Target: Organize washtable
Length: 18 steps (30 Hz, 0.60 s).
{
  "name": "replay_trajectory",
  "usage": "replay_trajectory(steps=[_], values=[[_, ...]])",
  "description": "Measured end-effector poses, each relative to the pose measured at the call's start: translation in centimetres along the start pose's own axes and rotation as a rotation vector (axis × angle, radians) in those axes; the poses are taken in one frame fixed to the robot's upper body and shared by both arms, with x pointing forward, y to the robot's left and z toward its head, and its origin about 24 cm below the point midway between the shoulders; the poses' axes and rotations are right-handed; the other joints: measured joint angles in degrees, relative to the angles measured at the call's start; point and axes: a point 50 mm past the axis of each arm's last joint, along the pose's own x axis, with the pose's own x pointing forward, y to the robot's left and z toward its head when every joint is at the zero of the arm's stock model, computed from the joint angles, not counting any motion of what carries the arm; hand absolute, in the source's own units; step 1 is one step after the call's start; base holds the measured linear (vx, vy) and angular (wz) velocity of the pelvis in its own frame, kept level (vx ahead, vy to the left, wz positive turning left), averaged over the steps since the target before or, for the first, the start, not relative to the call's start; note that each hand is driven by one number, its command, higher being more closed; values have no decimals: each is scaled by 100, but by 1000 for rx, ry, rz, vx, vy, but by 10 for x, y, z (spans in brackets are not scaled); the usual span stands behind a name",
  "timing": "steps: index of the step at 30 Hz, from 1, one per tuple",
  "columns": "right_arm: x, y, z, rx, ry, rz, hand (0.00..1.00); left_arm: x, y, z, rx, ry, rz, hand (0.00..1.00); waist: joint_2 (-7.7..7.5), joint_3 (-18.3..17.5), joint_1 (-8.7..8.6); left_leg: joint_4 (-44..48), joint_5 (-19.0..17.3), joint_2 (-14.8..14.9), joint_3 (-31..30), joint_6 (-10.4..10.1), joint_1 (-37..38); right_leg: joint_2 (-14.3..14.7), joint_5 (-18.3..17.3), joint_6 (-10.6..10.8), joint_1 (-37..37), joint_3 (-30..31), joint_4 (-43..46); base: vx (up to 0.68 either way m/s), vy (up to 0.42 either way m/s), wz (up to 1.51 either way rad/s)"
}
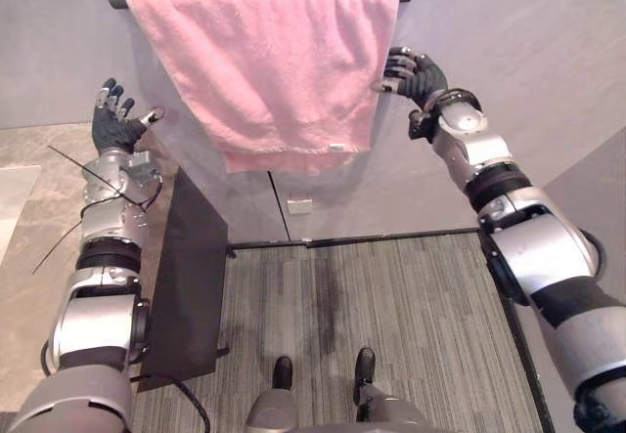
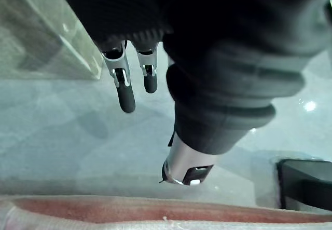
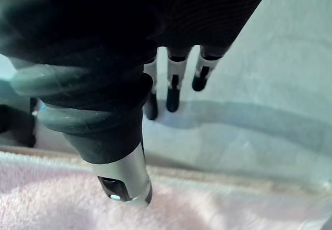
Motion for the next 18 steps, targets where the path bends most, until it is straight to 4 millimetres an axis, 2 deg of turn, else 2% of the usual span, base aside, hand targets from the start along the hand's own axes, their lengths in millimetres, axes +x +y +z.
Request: replay_trajectory(steps=[3,6,8,10,13,15,18], values=[[-6,-15,-10,-44,23,-28,0,1,14,6,8,-8,37,0,1,-4,-5,3,0,1,9,1,33,3,5,-7,23,17,0,-7,7,-1],[-16,-38,-28,-61,79,-82,0,0,32,13,7,-20,77,0,2,-8,-24,4,0,4,21,1,91,7,7,-9,75,28,0,0,0,0],[-20,-51,-29,-42,76,-123,0,-1,41,16,28,-24,93,0,5,-21,-32,4,0,3,61,1,112,12,17,-11,77,69,0,-18,21,-9],[-25,-64,-21,4,17,-165,0,-2,47,19,7,-36,120,0,20,-59,-29,3,-1,3,97,2,131,11,24,-6,80,102,-1,-11,24,-11],[-35,-66,15,49,-201,-217,0,-7,49,30,5,-102,126,0,50,-235,-117,-1,-2,3,138,3,152,11,25,-4,79,135,-1,6,25,-6],[-44,-61,46,49,-377,-232,0,-7,31,56,3,-223,63,0,48,-380,-170,-2,-2,1,133,3,157,7,25,-4,88,125,-1,0,0,0],[-56,-50,68,81,-531,-198,0,-12,-2,81,24,-357,-65,0,68,-542,-181,-4,-2,-4,121,4,163,0,23,-3,131,111,-1,-11,9,3]])
